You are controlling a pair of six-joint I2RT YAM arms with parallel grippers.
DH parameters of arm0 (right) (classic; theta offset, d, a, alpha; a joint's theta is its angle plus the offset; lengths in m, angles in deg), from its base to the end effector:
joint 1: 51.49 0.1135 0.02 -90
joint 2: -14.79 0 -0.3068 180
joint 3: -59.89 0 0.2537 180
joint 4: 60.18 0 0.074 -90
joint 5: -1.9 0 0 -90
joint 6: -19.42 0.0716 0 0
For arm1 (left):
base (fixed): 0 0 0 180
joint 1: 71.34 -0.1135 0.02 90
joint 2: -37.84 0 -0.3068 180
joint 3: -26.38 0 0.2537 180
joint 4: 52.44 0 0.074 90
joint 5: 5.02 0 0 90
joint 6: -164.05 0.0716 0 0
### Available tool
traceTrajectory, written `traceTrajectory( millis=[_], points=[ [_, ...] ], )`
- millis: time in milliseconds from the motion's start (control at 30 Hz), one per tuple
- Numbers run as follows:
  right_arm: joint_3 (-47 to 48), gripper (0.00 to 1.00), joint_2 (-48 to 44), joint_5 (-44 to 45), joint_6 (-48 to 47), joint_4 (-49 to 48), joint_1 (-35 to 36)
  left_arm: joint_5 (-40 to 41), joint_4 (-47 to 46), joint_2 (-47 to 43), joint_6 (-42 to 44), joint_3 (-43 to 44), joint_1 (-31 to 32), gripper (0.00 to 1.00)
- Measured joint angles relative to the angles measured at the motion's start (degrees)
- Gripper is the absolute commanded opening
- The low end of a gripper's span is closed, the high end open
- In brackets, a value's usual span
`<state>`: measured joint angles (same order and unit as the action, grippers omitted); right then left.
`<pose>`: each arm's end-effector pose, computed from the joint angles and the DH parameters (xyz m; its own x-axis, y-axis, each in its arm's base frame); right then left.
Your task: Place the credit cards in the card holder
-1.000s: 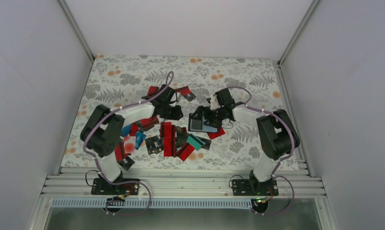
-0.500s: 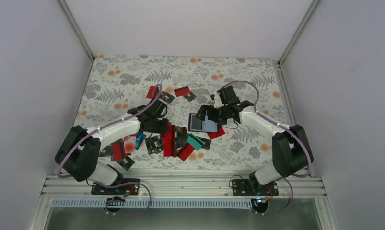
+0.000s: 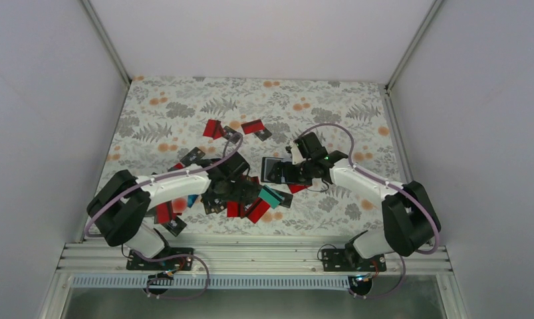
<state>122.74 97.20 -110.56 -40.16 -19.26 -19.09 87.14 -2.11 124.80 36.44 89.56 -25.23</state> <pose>0.2282 0.1772 0.2107 -0.9648 -0.0581 -0.2566 -0.1921 0.8220 0.5362 0.1931 -0.1968 0.1776 -0.9634 0.1218 -0.2390 0.1579 0.9777 -0.1384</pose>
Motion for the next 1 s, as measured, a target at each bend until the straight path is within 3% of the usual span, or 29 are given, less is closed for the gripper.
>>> traceTrajectory(
  millis=[333,1000],
  points=[
    [-1.4,1.00,-0.3,0.0,-0.2,-0.1,0.2,1.0,2.3,6.2,-2.5,2.2,4.3,0.79],
    [-2.7,1.00,-1.5,1.3,-1.7,0.0,0.2,4.1,5.1,11.0,-6.4,6.4,7.4,0.67]
  ],
)
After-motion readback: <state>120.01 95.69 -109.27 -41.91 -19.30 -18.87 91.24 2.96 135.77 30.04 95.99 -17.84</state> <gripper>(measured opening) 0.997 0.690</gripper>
